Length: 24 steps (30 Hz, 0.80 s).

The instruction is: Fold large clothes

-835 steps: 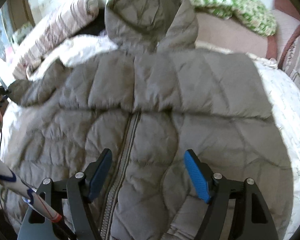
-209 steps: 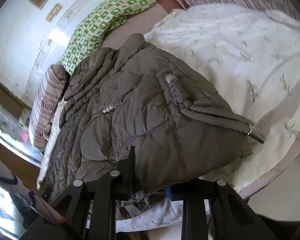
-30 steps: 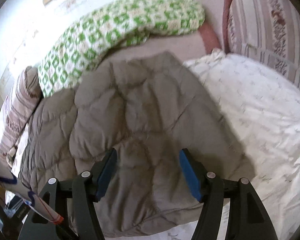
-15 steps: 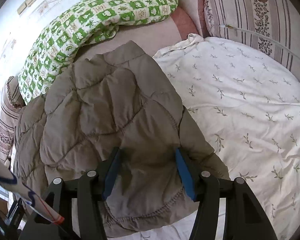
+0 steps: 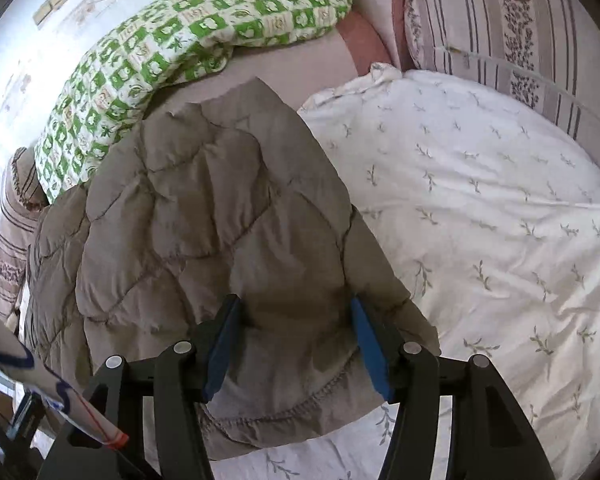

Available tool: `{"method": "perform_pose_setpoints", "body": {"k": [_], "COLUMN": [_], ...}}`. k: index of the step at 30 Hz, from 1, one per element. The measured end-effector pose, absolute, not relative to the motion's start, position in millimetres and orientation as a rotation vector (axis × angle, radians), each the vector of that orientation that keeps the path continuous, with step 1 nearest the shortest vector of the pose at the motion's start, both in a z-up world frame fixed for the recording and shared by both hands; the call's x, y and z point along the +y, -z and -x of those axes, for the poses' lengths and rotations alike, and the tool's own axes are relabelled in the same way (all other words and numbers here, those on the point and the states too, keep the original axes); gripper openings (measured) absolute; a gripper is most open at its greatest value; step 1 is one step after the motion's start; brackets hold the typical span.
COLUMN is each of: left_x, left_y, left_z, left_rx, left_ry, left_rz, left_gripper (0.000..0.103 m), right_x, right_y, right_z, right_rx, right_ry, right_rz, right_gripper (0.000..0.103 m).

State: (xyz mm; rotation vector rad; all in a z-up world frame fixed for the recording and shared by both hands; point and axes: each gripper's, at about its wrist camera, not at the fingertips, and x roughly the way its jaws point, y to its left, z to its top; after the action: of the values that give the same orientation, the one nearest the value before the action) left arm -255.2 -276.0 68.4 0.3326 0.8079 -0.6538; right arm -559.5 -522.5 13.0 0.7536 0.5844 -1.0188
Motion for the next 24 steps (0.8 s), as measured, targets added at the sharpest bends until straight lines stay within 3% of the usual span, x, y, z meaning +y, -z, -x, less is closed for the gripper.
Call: {"method": "perform_pose_setpoints", "body": {"k": [6,11,14,18,24], "left_x": [-255.7,-223.5,-198.7,-158.4,-133.0], "left_y": [-88.6,-102.1,-91.9,-67.9,-42.6], "left_z": [235.5,209.1,183.5,154.0,143.9], "left_rx": [0.892,0.922,1.032,1.227,1.373], "left_ry": [0.688,0.611,0.589,0.594,0.590], "left_rz": [-0.173,-0.093,-0.024,0.159,0.348], "left_gripper": [0.092,0.092,0.092,0.092,0.092], "right_x": [-517.2,-525.8,-530.0,-532.5,-528.5], "right_y": [-36.0,-23.7,-10.3,8.4,21.8], "right_z": [588.7,624.9,646.4,658.6,654.1], "right_rx": [0.487,0.444,0.402,0.372,0.366], "right_ry": [1.067,1.057,1.038,0.972,0.933], "right_rz": [-0.749,-0.914,-1.043,-1.183,-1.242], "right_gripper": [0.065,0.071,0.077,0.077,0.079]}}
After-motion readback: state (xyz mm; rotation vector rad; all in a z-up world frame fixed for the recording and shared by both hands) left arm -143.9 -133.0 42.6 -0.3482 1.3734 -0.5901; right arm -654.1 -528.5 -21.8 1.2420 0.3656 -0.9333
